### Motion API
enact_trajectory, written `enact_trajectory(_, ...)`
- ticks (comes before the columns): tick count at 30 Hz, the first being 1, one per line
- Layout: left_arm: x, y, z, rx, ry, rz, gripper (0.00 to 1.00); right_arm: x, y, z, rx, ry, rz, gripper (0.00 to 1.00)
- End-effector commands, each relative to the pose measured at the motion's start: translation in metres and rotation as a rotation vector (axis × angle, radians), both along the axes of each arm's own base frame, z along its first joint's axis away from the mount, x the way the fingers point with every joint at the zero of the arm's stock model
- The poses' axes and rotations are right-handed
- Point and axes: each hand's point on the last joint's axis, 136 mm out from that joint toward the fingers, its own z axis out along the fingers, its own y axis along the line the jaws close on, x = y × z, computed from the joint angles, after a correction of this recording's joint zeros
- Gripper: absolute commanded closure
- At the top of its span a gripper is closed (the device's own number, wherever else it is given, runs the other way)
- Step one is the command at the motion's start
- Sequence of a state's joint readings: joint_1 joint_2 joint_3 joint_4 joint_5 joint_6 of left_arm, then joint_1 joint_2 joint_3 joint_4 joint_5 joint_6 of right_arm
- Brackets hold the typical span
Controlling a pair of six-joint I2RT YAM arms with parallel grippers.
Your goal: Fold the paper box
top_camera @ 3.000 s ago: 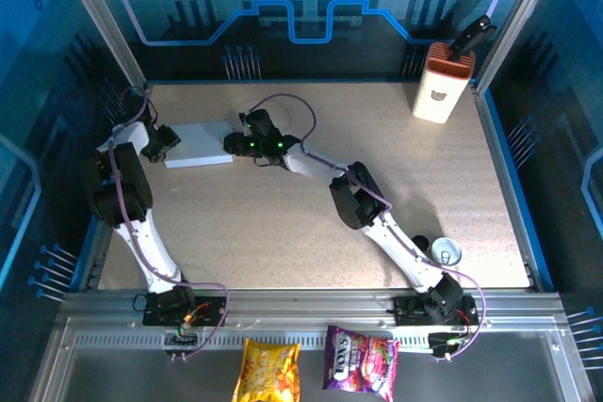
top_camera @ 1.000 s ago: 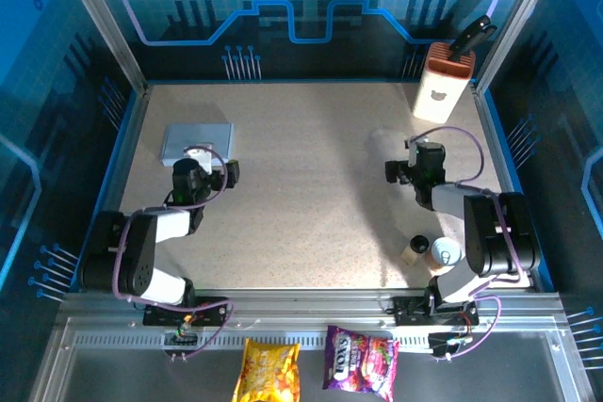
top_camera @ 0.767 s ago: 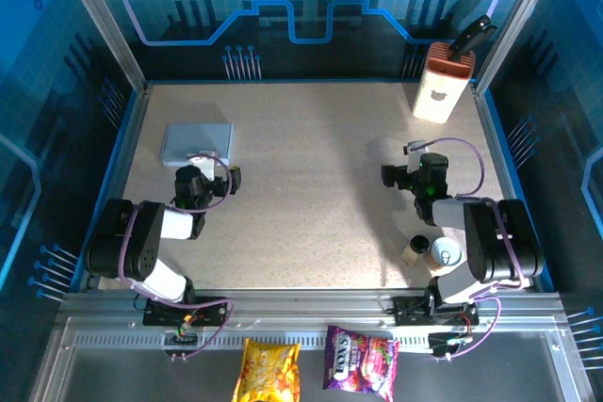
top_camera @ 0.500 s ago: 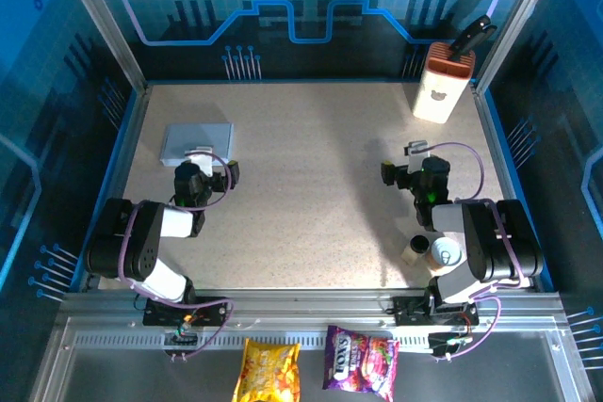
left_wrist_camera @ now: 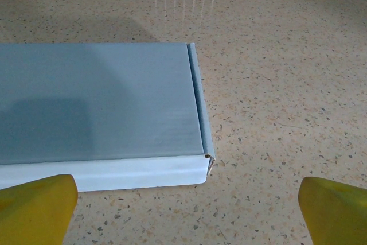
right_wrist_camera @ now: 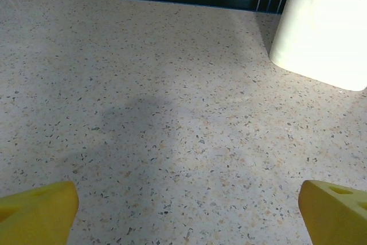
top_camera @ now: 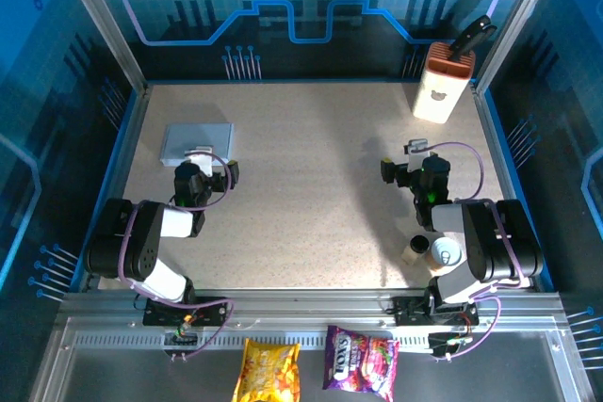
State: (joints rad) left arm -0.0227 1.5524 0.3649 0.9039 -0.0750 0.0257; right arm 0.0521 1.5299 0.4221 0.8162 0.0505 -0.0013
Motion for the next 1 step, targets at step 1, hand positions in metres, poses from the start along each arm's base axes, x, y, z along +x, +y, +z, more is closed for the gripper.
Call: enact_trajectory(1,0.0068,0.0023,0.0105,-0.006,-0.038,0.013,0.00,0.0009,0.0040,0.0038,-0.009,-0.025,0.016,0.01)
